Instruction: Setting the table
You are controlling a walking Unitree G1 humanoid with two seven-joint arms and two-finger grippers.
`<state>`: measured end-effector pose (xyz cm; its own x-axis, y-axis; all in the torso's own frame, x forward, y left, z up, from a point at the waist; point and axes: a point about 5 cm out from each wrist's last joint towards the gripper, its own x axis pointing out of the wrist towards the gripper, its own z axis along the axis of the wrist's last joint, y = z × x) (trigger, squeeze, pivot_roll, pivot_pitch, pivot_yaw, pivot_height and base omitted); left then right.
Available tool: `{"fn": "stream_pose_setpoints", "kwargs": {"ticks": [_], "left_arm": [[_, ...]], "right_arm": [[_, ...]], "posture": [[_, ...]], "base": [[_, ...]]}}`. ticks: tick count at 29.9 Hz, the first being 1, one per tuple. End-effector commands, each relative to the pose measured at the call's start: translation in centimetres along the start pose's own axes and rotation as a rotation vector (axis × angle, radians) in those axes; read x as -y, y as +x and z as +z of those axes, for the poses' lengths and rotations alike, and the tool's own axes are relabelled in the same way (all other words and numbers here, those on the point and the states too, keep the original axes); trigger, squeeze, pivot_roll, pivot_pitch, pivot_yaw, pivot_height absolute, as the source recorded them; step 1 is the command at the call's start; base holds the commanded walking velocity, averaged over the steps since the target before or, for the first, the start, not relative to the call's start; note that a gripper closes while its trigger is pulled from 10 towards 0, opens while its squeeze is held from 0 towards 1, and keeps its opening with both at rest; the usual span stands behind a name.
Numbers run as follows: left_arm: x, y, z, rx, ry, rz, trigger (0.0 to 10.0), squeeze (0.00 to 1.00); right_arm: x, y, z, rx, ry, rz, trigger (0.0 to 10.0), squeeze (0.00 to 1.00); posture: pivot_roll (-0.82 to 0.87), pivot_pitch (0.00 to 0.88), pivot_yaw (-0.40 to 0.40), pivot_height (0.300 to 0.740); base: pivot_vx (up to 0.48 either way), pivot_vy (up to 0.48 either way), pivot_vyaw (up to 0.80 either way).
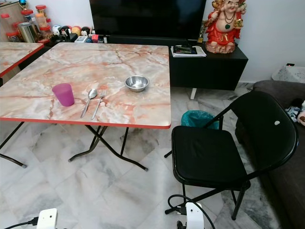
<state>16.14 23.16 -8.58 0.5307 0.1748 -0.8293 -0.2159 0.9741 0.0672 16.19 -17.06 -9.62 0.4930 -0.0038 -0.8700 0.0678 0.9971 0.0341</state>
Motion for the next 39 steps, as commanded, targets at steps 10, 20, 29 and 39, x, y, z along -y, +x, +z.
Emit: {"fn": "stream_pose_setpoints", "kwargs": {"ticks": [10,20,29,39], "left_arm": [[1.3,0.1,0.2,0.011,0.047,-0.020,10.0,0.00],[0.6,0.1,0.6,0.049,0.062,-0.015,10.0,0.00],[0.7,0.1,4.3,0.233,0.041,-0.016,10.0,0.00],[0.4,-1.0,9.3,0.551,0.031,-0.020,10.0,0.00]], "right_arm": [[0.0,0.0,0.5,0.021,0.000,0.001,10.0,0.00],[0.0,0.0,0.4,0.019,0.011,-0.002,10.0,0.00],[0.2,0.0,0.6,0.028,0.017,-0.008,10.0,0.00],[0.1,0.0,0.6,0.031,0.021,-0.009,10.0,0.00]], "posture": [[0.07,0.000,-0.046,0.740],[0.08,0.000,-0.042,0.740],[0.04,0.000,-0.047,0.740],[0.04,0.000,-0.043,0.740]], "base": [[0.000,0.000,0.00],[0.000,0.000,0.00],[0.000,0.000,0.00],[0.000,0.000,0.00]]}}
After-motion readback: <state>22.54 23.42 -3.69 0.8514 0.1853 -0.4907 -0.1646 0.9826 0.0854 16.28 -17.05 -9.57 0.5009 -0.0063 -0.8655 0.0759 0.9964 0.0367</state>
